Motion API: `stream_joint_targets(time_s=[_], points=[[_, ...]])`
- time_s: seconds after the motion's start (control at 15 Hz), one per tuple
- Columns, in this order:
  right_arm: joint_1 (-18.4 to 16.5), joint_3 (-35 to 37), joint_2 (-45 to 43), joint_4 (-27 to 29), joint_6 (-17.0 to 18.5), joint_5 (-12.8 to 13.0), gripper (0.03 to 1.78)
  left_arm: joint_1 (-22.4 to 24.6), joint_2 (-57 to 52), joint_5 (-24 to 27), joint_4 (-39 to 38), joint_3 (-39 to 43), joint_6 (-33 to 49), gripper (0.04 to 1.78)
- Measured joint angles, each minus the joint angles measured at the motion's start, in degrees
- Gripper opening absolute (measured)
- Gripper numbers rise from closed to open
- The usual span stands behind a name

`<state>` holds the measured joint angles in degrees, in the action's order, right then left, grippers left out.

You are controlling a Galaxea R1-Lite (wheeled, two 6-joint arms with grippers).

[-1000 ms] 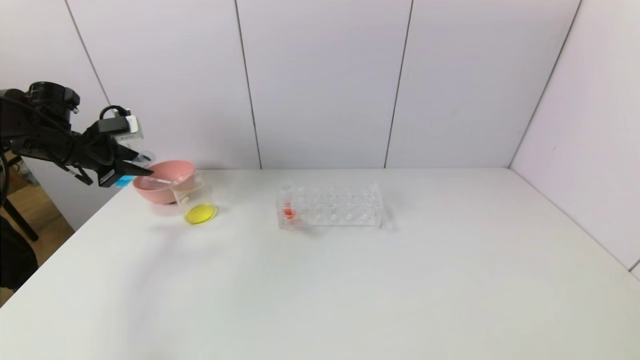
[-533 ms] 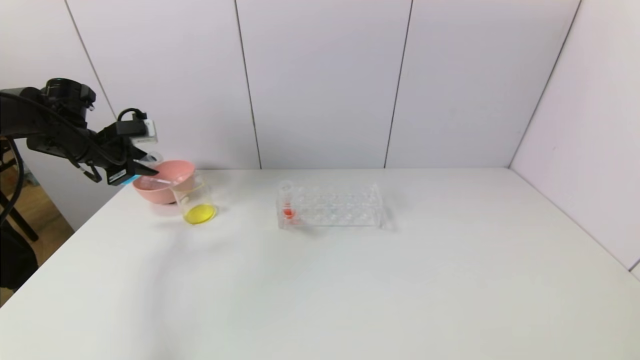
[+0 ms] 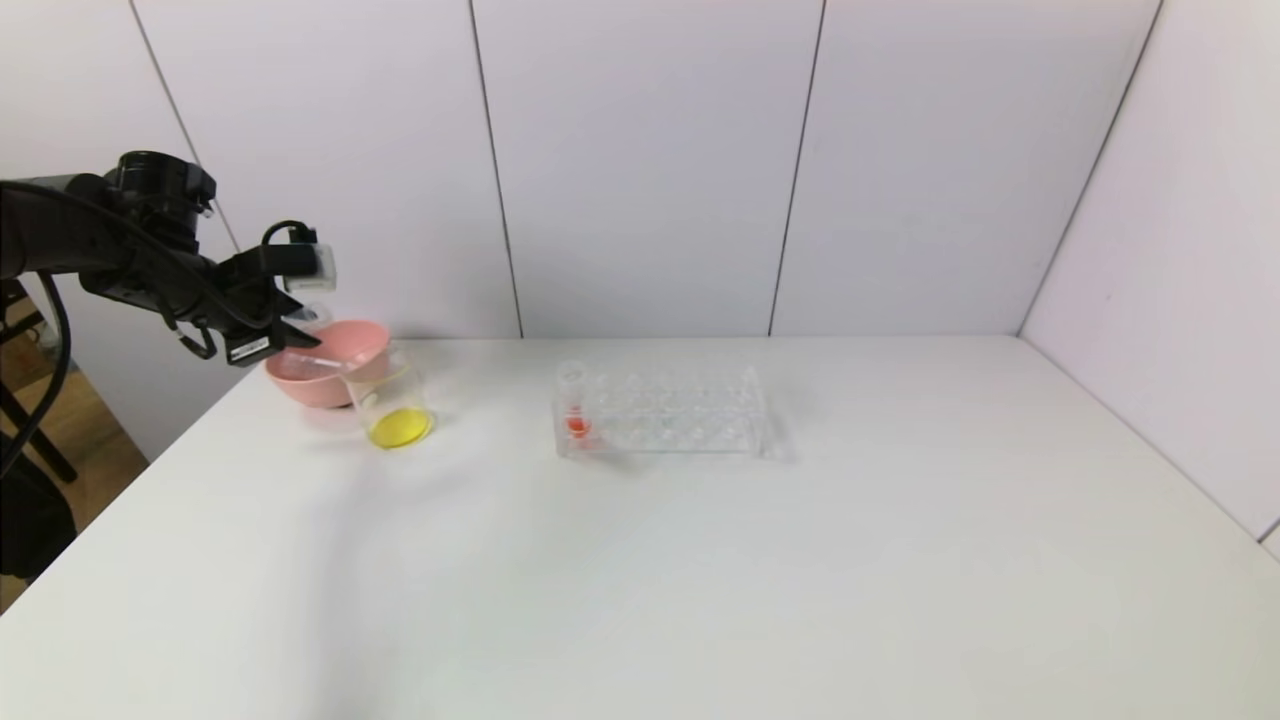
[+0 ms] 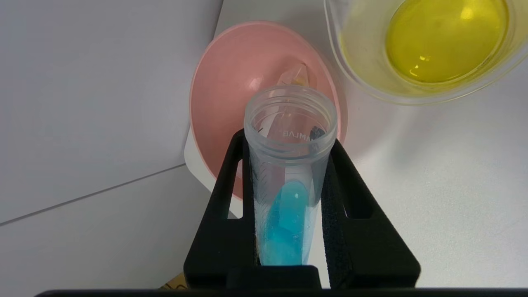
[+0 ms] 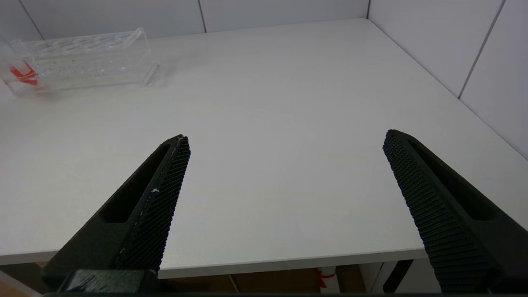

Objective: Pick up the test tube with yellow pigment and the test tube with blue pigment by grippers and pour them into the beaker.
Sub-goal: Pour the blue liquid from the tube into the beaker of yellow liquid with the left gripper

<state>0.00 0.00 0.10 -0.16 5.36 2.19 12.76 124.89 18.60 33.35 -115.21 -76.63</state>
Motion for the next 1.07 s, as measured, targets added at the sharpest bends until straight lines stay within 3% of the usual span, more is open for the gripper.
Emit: stream_joint_targets(time_s=[1.07], points=[[0.02,0.0,0.0,0.02,-0.02,0.0,1.71,-3.1,0.11,-4.08,-0.17,0.09,-4.05,0.46]])
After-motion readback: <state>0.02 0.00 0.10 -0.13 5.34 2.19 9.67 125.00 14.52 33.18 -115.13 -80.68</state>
